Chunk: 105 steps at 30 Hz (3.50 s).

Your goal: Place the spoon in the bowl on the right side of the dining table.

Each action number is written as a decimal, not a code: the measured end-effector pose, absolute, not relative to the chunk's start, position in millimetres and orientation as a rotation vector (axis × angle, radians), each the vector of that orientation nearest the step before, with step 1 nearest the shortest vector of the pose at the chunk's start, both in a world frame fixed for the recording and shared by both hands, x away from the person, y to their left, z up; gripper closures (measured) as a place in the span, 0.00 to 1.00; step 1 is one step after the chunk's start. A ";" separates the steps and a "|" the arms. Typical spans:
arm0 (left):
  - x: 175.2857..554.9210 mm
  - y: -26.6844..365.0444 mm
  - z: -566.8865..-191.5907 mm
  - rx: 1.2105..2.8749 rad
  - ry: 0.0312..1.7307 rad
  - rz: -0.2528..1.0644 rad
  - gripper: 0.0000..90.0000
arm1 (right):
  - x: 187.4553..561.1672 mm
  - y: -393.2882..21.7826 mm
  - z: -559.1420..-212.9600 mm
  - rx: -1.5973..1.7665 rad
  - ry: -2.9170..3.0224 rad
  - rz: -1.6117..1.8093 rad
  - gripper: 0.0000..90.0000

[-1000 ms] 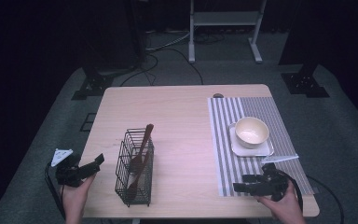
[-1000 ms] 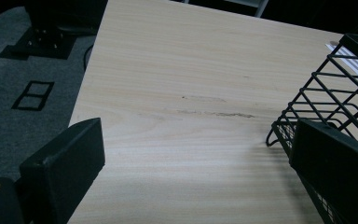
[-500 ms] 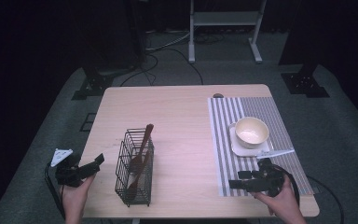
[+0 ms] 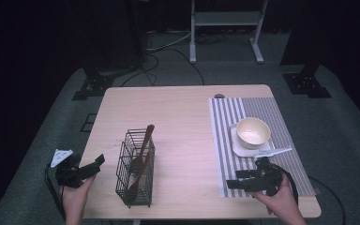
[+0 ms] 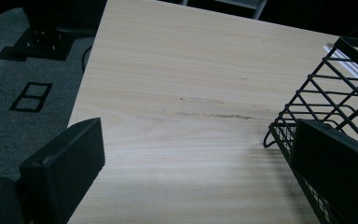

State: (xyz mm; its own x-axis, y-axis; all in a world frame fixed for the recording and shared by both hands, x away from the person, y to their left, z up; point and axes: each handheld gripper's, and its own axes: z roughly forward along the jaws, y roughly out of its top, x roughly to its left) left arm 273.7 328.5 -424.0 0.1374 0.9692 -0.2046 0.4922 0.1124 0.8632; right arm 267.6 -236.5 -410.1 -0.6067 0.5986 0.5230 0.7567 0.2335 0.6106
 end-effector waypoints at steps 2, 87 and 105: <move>273.7 328.6 -424.0 1.512 1.487 0.665 0.03 | 268.1 -234.8 -409.5 -1.290 -2.322 -1.308 0.27; 273.1 327.9 -420.4 1.511 1.476 0.667 0.03 | 295.0 -155.2 -366.1 -1.125 -2.419 -1.162 0.27; 273.0 328.2 -420.4 1.509 1.477 0.665 0.03 | 301.5 -132.6 -358.4 -1.078 -2.432 -1.134 0.27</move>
